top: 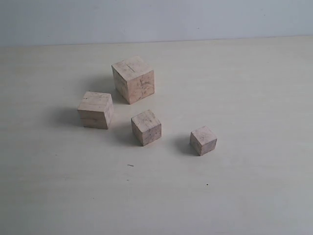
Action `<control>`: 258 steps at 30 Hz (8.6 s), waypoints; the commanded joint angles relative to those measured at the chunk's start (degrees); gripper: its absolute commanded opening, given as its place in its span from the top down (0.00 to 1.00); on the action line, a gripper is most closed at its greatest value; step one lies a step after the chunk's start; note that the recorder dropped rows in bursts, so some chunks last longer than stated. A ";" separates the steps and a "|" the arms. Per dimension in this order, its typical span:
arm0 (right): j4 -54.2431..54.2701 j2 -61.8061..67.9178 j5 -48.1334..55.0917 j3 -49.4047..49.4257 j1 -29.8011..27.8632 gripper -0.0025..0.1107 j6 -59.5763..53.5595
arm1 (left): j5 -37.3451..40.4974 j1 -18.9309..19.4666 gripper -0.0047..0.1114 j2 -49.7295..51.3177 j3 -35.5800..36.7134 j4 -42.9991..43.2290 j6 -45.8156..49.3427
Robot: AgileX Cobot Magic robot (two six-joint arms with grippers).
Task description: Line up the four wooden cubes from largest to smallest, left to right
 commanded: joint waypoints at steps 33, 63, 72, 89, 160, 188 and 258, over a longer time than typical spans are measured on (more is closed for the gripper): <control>-11.54 47.58 20.59 -30.27 18.59 0.90 13.83 | -0.71 -0.34 0.96 -0.30 0.13 0.19 -0.21; -17.20 69.69 20.99 -54.10 23.55 0.11 10.96 | -0.71 -0.34 0.96 -0.30 0.13 0.19 -0.21; -16.76 74.50 20.74 -56.08 23.92 0.11 10.96 | -0.71 -0.34 0.96 -0.30 0.13 0.19 -0.21; -20.24 79.07 19.79 -56.08 24.55 0.11 10.68 | -0.71 -0.34 0.96 -0.30 0.13 0.19 -0.21; 6.32 76.77 32.14 -59.67 30.12 0.98 -47.23 | -0.71 -0.34 0.96 -0.30 0.13 0.19 -0.21; 3.89 80.43 31.03 -59.67 28.46 0.98 -48.96 | -0.71 -0.34 0.96 -0.30 0.13 0.19 -0.21; -13.98 66.68 34.88 -59.42 27.76 0.08 -30.24 | -0.71 -0.34 0.96 -0.30 0.13 0.19 -0.21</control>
